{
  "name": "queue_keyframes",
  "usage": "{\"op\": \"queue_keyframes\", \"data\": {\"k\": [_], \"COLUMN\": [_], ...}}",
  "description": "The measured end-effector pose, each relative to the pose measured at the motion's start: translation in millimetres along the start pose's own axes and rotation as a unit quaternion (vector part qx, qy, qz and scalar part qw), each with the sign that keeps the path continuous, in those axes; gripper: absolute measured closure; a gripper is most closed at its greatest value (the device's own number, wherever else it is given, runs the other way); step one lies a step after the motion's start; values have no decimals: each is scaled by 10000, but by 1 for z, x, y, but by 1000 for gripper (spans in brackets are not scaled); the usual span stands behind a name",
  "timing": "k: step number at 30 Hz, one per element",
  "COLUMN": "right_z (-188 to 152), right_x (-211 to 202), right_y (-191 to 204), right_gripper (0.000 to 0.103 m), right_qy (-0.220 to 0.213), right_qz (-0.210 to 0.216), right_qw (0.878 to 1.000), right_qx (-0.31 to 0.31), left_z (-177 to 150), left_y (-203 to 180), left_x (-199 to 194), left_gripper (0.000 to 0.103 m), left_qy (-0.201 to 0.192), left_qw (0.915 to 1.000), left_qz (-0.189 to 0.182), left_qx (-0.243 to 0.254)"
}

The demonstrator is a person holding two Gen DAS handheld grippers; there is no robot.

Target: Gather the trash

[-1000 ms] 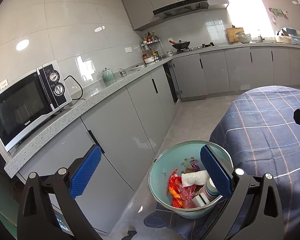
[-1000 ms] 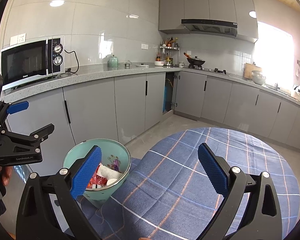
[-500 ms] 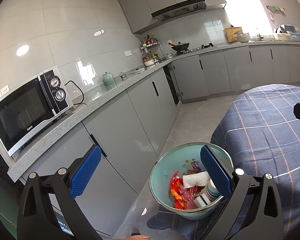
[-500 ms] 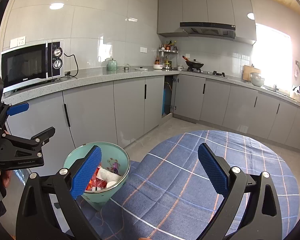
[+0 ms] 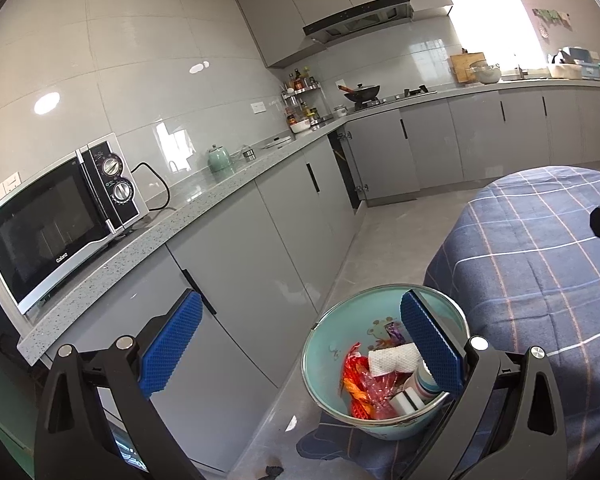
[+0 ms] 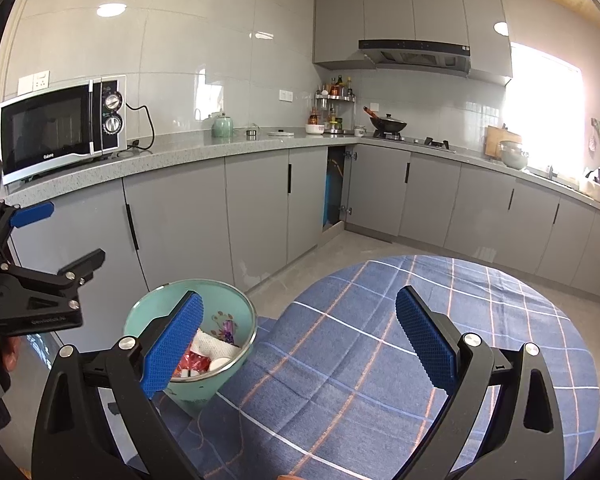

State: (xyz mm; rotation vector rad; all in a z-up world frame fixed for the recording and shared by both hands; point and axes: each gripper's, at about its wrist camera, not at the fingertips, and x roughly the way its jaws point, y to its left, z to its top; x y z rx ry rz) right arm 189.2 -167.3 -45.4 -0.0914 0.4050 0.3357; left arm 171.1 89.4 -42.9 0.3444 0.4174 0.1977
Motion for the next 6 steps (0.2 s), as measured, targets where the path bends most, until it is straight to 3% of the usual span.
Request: {"op": "queue_keyframes", "data": {"k": [6], "right_z": [-12], "right_x": [12], "right_y": [-38], "right_gripper": [7], "right_qy": [307], "right_qz": [-139], "right_qw": [9992], "right_qx": [237], "left_z": [9], "left_y": [-15], "left_x": [2], "left_gripper": [5], "left_qy": [1], "left_qw": [9995], "left_qz": [-303], "left_qx": [-46]}}
